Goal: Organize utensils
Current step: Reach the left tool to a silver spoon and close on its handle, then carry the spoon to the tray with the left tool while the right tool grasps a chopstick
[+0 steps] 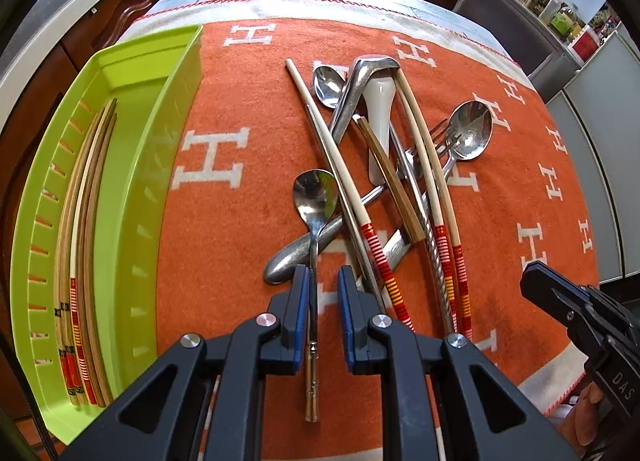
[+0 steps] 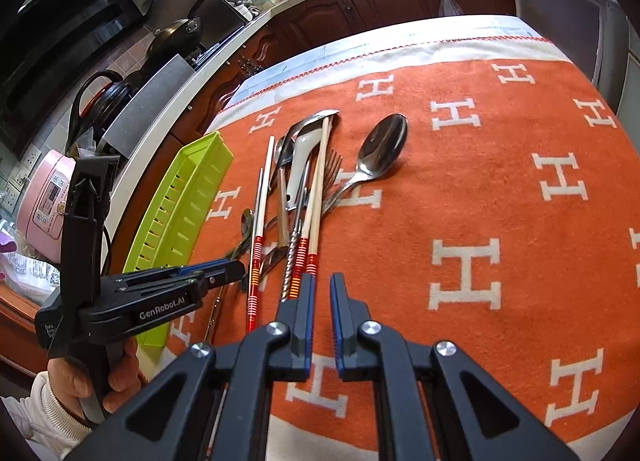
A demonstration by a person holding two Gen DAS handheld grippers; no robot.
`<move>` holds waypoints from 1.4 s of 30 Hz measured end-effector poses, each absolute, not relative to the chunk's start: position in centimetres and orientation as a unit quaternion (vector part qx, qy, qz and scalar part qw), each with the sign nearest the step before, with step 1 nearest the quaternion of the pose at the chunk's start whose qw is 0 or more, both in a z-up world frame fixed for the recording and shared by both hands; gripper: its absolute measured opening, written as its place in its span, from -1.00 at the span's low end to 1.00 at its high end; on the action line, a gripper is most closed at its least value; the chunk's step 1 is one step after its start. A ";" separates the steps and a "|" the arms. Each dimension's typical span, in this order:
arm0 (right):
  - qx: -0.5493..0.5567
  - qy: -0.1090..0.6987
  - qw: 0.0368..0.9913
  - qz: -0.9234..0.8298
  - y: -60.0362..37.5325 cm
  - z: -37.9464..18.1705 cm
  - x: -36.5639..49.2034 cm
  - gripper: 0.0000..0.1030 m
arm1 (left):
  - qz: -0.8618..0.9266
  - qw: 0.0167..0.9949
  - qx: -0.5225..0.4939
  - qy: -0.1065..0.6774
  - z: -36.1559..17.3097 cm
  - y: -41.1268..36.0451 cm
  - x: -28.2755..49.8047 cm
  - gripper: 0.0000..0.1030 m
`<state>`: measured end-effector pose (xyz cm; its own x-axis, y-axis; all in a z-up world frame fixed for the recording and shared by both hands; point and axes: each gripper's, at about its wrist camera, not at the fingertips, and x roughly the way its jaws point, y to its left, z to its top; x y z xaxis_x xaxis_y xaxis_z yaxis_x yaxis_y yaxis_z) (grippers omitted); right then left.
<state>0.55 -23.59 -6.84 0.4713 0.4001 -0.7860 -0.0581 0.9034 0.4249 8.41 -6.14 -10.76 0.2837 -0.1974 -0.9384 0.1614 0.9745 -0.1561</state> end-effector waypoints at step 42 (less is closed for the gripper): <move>0.107 0.535 0.811 0.214 -14.4 -7.4 2.5 -0.85 | -0.140 0.837 -0.085 0.523 -5.6 0.4 4.7 -0.97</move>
